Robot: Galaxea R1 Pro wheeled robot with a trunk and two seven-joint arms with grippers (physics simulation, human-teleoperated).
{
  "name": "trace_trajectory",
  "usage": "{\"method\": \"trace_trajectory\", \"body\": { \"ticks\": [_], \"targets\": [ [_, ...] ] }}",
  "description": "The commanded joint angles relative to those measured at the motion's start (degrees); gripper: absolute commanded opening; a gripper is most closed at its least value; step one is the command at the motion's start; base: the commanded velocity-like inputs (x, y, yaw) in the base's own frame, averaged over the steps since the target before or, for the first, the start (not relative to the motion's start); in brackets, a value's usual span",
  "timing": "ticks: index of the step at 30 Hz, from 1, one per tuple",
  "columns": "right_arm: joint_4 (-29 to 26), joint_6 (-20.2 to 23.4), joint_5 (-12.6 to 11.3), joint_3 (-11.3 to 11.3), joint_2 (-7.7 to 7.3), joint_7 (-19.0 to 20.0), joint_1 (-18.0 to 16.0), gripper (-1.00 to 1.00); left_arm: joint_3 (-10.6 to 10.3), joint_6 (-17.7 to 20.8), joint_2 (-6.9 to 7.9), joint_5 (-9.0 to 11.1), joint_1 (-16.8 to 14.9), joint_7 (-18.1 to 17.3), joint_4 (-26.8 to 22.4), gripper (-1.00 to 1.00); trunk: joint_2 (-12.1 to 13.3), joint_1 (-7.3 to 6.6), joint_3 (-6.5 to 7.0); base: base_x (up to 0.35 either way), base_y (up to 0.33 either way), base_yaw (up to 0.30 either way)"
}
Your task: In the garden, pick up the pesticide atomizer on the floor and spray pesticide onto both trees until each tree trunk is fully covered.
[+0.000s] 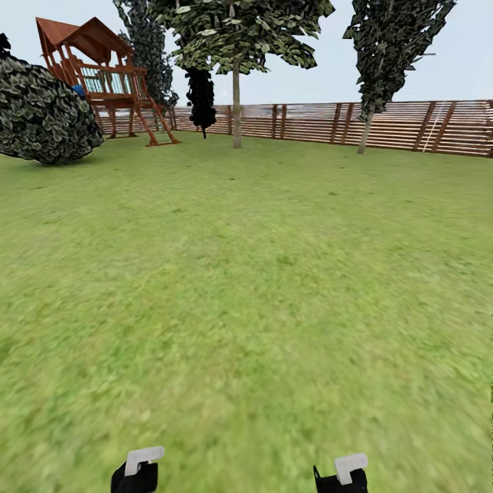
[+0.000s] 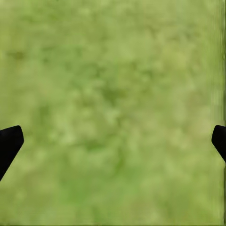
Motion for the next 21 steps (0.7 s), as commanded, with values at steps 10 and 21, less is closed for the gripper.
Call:
{"method": "trace_trajectory", "body": {
  "ticks": [10,21],
  "targets": [
    [-0.1,0.0,0.0,0.0,0.02,-0.2,0.0,1.00,0.0,0.0,0.00,0.0,0.0,0.0,0.0,-1.00,0.0,0.00,0.41,0.338,0.047,-0.063],
    [0.0,0.0,0.0,0.0,0.02,-0.2,0.0,1.00,0.0,0.0,0.00,0.0,0.0,0.0,0.0,-1.00,0.0,0.00,1.37,0.338,0.081,0.000]
  ]
}}
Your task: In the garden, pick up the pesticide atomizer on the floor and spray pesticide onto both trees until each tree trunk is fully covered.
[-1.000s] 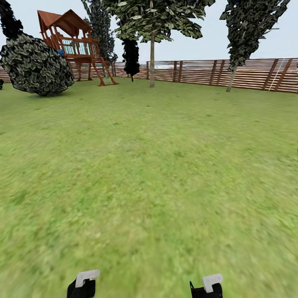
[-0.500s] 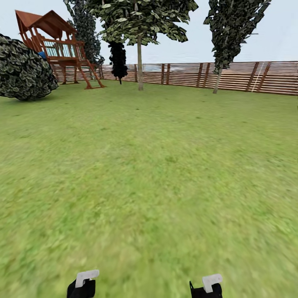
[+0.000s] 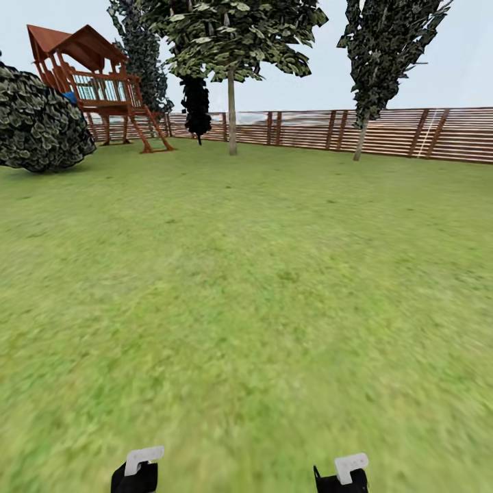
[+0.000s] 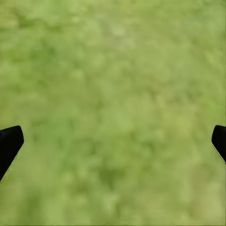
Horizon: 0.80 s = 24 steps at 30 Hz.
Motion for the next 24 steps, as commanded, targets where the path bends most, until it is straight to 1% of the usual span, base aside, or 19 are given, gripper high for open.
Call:
{"method": "trace_trajectory", "body": {
  "ticks": [1,7,13,24],
  "targets": [
    [0.0,0.0,0.0,0.0,-0.01,0.0,0.0,1.00,0.0,0.0,0.00,0.0,0.0,0.0,0.0,-1.00,0.0,0.00,0.09,0.339,0.081,0.000],
    [0.0,0.0,0.1,0.0,-0.05,0.1,0.0,1.00,0.0,0.0,0.00,0.0,0.0,0.0,0.0,-1.00,0.0,0.00,0.63,0.338,0.064,-0.024],
    [0.0,0.0,0.1,0.0,-0.04,0.1,0.0,1.00,0.0,0.0,0.00,0.0,0.0,0.0,0.0,-1.00,0.0,0.00,0.98,0.338,0.004,-0.161],
    [1.1,0.0,0.3,0.0,-0.07,0.1,0.0,1.00,0.0,0.0,0.00,0.0,0.0,0.0,0.0,-1.00,0.0,0.00,1.00,0.338,0.000,-0.007]
  ]
}}
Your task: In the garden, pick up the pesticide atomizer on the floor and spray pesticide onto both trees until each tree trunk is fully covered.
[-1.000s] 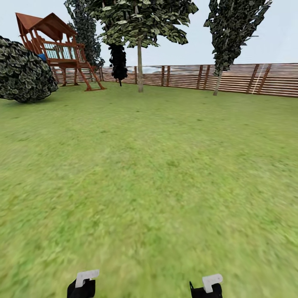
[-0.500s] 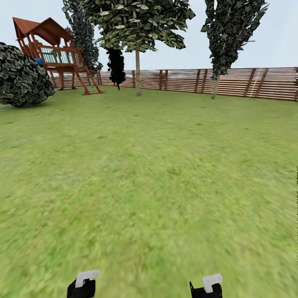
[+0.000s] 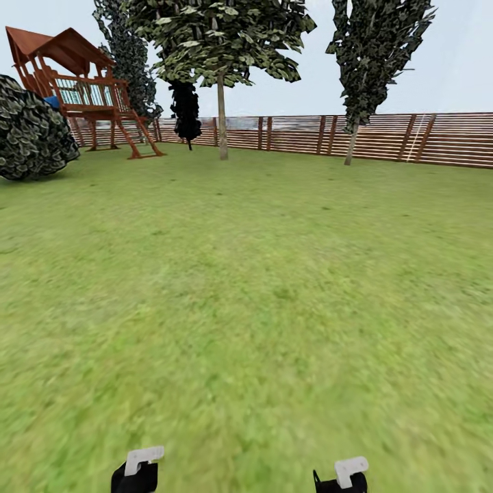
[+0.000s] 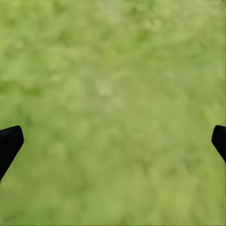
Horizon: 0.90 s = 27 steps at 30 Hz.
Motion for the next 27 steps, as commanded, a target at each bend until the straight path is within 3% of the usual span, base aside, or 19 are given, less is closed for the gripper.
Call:
{"method": "trace_trajectory", "body": {
  "ticks": [1,27],
  "targets": [
    [0.1,0.0,0.0,0.0,0.00,0.0,0.0,1.00,0.0,0.0,0.00,0.0,0.0,0.0,0.0,-1.00,0.0,0.00,0.00,0.338,0.000,0.000],
    [1.5,0.1,0.0,0.0,-0.01,0.0,0.9,1.00,0.0,0.0,0.00,0.0,0.0,0.0,0.0,-1.00,0.0,0.00,0.00,0.338,0.000,0.000]
  ]
}}
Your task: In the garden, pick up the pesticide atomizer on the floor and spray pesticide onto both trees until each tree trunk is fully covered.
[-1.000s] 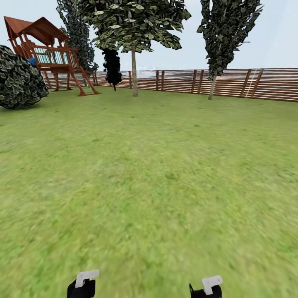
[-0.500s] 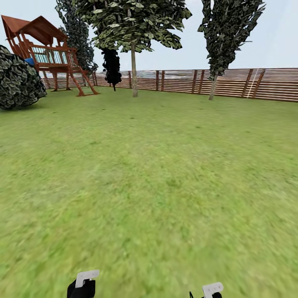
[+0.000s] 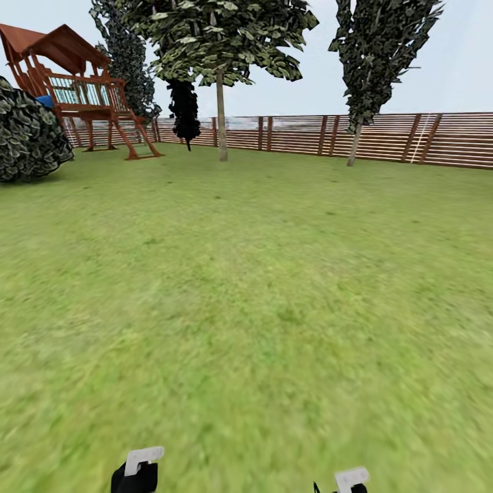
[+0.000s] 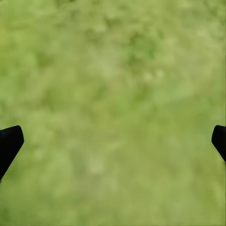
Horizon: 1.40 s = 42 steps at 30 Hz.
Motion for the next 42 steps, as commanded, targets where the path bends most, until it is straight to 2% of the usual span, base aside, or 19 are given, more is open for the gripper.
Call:
{"method": "trace_trajectory", "body": {
  "ticks": [1,29,32,42],
  "targets": [
    [0.0,0.0,0.0,0.0,0.00,0.0,0.0,1.00,0.0,0.0,0.00,0.0,0.0,0.0,0.0,-1.00,0.0,0.00,0.00,0.338,0.000,0.000],
    [0.0,0.0,0.0,0.0,0.00,0.0,0.1,1.00,-0.1,-0.1,0.00,-0.2,0.0,1.4,0.0,-1.00,0.0,0.00,0.00,0.338,0.000,0.000],
    [0.0,0.0,0.0,0.0,-0.01,0.0,0.1,1.00,-0.1,-0.1,0.00,-0.1,0.0,3.0,0.0,-1.00,0.0,0.00,0.00,0.338,0.000,0.000],
    [0.0,0.0,0.0,0.0,-0.01,0.0,0.1,1.00,-0.1,-0.1,-0.03,-0.1,0.0,3.3,0.0,-1.00,0.0,0.00,0.00,0.338,0.000,0.000]
  ]
}}
